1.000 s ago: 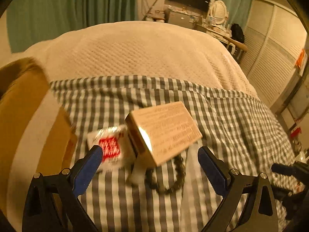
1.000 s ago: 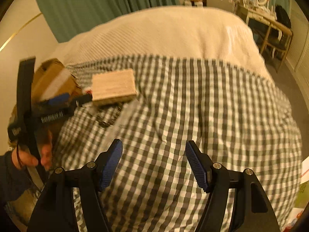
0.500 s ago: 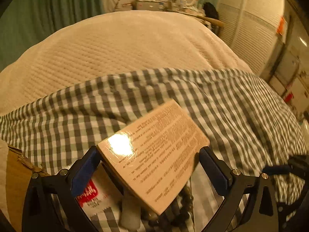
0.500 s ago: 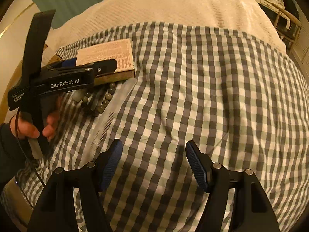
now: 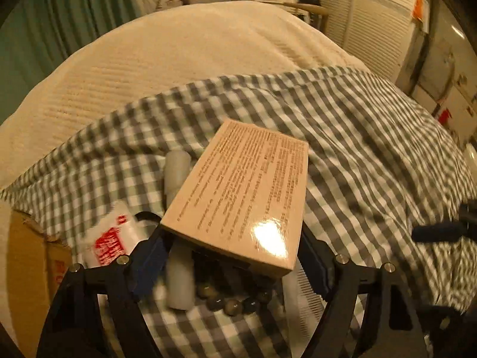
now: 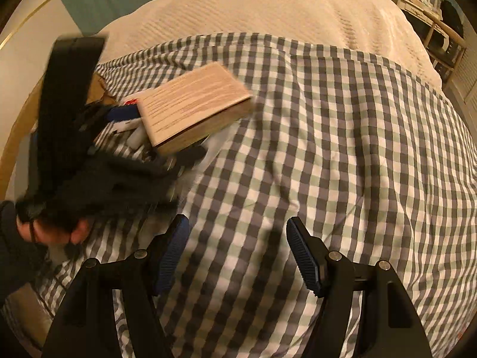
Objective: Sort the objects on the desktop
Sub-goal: 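Grasp the beige paper box with the left tool while the right tool grasps the clear comb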
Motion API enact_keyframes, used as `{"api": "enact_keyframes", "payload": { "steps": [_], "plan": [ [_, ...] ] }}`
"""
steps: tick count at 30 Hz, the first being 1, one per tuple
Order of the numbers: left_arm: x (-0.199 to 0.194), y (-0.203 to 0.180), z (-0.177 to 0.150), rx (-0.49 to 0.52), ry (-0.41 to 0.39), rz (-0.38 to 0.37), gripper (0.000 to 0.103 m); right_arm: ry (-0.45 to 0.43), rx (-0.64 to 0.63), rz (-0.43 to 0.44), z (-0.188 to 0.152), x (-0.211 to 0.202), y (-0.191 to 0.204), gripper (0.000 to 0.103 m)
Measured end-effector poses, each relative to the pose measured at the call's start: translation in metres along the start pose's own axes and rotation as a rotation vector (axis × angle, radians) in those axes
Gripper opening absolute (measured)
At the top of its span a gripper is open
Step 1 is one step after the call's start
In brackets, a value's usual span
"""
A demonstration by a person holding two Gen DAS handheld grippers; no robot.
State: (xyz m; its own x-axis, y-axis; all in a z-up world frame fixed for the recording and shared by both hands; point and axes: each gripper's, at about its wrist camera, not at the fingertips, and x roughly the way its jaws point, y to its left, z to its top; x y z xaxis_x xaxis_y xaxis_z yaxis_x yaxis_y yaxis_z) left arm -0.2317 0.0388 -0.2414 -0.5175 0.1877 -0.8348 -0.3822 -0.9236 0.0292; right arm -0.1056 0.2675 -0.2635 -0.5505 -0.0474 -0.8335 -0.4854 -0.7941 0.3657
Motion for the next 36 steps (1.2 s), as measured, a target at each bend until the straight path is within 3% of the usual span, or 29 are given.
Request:
{"api": "enact_keyframes", "payload": {
  "steps": [6,10,12,14,15,21,25,29,31,34,36],
  "plan": [
    [-0.055,0.033,-0.027,-0.207,-0.086,0.093,0.082,0.012,-0.007,0.001,-0.009,0.0,0.016,0.067],
    [-0.074,0.045,-0.056,-0.319,-0.078,0.091,0.082,0.013,0.021,0.044,-0.005,0.008,0.029,0.067],
    [-0.074,0.04,-0.068,-0.286,-0.055,0.074,0.082,0.01,0.05,0.07,0.001,0.012,0.036,0.067],
    [-0.074,0.043,-0.076,-0.274,-0.043,0.117,0.082,0.007,0.077,0.086,0.009,0.019,0.044,0.065],
    [-0.073,0.044,-0.076,-0.269,-0.036,0.124,0.081,0.005,0.084,0.091,0.009,0.019,0.046,0.057],
    [-0.059,0.032,-0.075,-0.205,-0.035,0.175,0.081,0.036,0.105,0.118,0.007,0.037,0.054,0.052],
    [-0.051,0.03,-0.078,-0.176,-0.012,0.168,0.081,0.018,0.047,0.104,0.001,0.041,0.056,0.051],
    [-0.04,0.023,-0.082,-0.115,0.009,0.231,0.081,0.003,0.003,0.073,-0.003,0.05,0.062,0.049],
    [-0.043,0.018,-0.084,-0.101,0.006,0.189,0.081,0.004,-0.058,0.028,-0.003,0.054,0.07,0.041],
    [-0.049,0.022,-0.089,-0.146,0.016,0.149,0.081,0.008,-0.123,0.001,-0.008,0.049,0.075,0.013],
    [-0.051,0.022,-0.092,-0.163,0.023,0.135,0.081,0.025,-0.093,0.021,-0.011,0.045,0.066,0.008]
  ]
}}
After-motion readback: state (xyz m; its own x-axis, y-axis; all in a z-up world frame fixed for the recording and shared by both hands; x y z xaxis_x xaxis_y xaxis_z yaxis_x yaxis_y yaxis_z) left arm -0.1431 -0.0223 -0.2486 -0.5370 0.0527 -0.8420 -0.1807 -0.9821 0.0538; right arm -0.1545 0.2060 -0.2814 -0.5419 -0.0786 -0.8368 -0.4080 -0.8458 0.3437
